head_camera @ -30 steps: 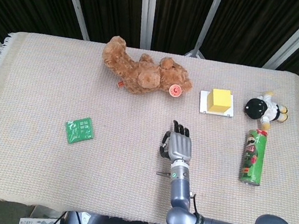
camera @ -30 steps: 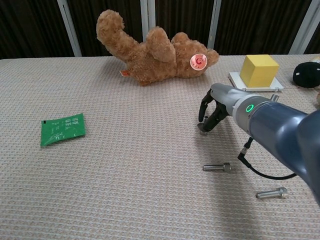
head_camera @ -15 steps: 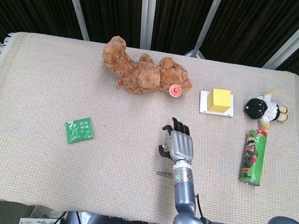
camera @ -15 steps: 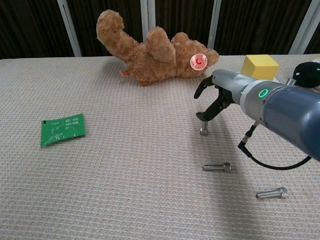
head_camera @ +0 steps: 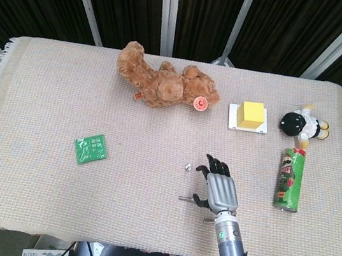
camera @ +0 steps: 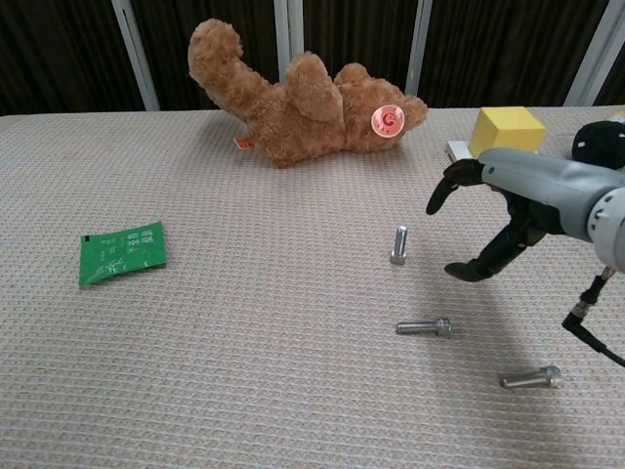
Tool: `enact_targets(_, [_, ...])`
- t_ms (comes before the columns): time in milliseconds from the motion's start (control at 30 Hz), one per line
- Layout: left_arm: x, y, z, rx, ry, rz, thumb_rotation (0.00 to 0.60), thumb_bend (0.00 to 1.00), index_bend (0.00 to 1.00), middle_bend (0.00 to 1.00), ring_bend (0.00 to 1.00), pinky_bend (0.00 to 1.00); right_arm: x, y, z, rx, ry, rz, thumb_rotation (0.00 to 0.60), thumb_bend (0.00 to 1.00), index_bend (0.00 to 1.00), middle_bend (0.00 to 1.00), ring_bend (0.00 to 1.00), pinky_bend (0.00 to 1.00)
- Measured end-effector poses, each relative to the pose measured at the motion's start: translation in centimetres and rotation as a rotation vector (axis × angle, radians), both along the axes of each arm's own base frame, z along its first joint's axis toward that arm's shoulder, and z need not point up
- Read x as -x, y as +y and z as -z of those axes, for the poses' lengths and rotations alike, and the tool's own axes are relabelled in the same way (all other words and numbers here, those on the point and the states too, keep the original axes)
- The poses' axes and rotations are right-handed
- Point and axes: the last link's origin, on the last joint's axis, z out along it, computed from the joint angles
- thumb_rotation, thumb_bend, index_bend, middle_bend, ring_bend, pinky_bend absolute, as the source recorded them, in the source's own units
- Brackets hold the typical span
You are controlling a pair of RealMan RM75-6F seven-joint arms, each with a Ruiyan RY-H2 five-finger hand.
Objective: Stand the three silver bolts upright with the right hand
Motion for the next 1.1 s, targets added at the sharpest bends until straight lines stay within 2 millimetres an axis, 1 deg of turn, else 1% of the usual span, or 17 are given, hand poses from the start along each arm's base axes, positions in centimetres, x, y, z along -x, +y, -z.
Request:
enact_targets(167, [0.1, -0.1, -0.2, -0.004, -0.005, -0.003, 0.600, 0.08, 0.09, 0.04, 0.00, 0.08, 0.3, 1.8, 0.8, -0.022, -0.001, -0.021, 0.600, 0.27, 0.30, 0.00, 0.00, 0.07])
enact_targets(233, [0.1, -0.1, -0.3, -0.006, -0.007, -0.003, 0.600, 0.08, 0.09, 0.04, 0.00, 0.08, 0.3, 2.4, 1.4, -0.030, 0.000, -0.030, 0.600, 0.27, 0.29, 0.00, 0.00, 0.07])
enact_targets(433, [0.1, -0.2, -0.2, -0.001, -0.008, -0.004, 0.600, 0.08, 0.09, 0.04, 0.00, 0.08, 0.3, 3.3, 3.1, -0.041, 0.004, -0.025, 0.600, 0.27, 0.31, 0.00, 0.00, 0.07])
enact_targets(733, [0.1, -0.1, -0.3, -0.001, -0.009, -0.010, 0.600, 0.08, 0.09, 0.04, 0.00, 0.08, 0.7, 3.0, 4.7, -0.038, 0.033, 0.001, 0.600, 0.27, 0.38, 0.00, 0.00, 0.07])
enact_targets(1100, [0.1, -0.2, -0.2, 0.000, -0.007, -0.009, 0.600, 0.08, 0.09, 0.04, 0.00, 0.08, 0.8, 3.0, 5.4, -0.037, 0.025, 0.023, 0.600, 0.27, 0.43, 0.00, 0.00, 0.07])
